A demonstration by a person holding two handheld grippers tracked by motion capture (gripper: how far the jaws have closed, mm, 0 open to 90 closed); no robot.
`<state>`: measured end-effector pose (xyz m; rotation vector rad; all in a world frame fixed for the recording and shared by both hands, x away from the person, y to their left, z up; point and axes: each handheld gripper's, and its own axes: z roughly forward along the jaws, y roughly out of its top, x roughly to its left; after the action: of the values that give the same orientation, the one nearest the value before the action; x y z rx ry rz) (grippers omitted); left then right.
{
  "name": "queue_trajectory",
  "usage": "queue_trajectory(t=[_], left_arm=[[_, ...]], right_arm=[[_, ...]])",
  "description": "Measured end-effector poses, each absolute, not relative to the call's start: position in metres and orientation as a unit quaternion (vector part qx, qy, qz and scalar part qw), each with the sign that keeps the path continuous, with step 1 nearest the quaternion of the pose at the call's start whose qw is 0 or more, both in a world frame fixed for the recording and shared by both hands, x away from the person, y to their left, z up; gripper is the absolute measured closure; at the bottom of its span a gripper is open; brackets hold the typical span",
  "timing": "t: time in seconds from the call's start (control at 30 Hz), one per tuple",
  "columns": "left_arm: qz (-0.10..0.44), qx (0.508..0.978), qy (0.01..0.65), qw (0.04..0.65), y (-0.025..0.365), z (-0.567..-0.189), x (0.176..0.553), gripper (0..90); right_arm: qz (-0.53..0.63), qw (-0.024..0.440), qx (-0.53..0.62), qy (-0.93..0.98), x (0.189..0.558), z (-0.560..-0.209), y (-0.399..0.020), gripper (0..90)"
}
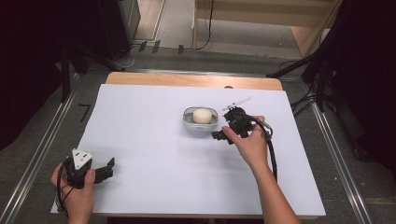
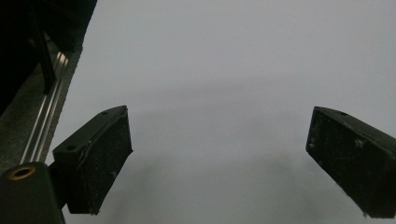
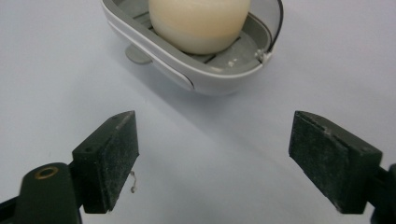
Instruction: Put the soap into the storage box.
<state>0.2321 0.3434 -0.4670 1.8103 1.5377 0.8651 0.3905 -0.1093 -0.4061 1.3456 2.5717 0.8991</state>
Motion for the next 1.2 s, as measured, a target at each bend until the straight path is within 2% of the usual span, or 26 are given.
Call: queue_trajectory(t=[0.4,0.47,0.87,1.2], left_arm=[[0.326,0.682,0.580,0.304,0.344,-0.467,0.232,7.4],[0.326,0.681,0.580,0.304,0.344,-0.467,0.232,7.4],[0.327,0.684,0.578,0.302,0.343,-0.467,0.232,7.4],[0.329,0.683,0.578,0.302,0.343,-0.467,0.232,7.4]], right_arm=[[0.294,0.063,0.448,0.842,0.375,-0.415,-0.129,12.9],[0.289,0.076,0.451,0.841,0.370,-0.417,-0.133,10.2],[0.287,0.078,0.456,0.839,0.353,-0.426,-0.147,0.4],[0.291,0.085,0.462,0.833,0.340,-0.430,-0.165,0.3]])
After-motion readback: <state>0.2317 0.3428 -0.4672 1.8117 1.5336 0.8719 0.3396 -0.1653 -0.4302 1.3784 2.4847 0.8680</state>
